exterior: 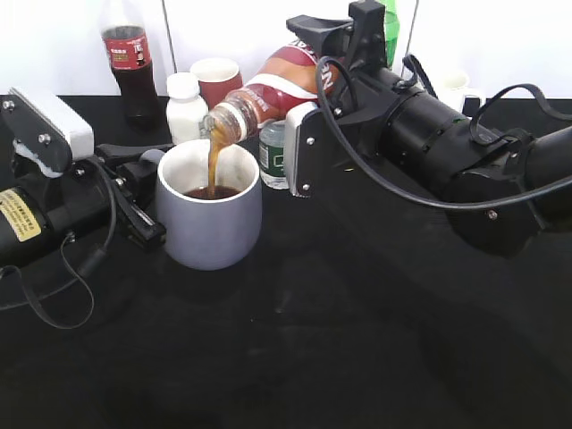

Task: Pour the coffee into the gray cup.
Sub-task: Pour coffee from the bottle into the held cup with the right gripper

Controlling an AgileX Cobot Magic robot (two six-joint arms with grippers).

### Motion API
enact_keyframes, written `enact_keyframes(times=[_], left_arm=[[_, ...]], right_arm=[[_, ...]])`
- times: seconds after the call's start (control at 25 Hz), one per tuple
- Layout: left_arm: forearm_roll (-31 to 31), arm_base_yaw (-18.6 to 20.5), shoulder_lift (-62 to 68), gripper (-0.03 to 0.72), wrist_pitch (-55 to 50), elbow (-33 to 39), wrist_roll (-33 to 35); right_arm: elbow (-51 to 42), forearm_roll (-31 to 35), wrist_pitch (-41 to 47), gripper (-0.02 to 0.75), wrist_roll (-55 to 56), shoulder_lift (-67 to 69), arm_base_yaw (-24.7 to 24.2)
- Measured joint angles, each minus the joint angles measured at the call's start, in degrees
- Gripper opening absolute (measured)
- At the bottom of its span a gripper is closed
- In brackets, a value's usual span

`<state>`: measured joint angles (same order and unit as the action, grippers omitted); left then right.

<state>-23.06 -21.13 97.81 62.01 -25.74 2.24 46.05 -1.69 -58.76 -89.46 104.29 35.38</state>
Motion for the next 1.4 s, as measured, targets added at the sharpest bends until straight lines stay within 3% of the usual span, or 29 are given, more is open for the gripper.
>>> enact_keyframes(times=[1.4], left_arm=[[0.0, 0.0, 0.0, 0.069, 0.38, 0.0, 0.0]], right_arm=[[0.0, -2.29, -0.17, 0.51, -1.54, -0.24, 0.0]])
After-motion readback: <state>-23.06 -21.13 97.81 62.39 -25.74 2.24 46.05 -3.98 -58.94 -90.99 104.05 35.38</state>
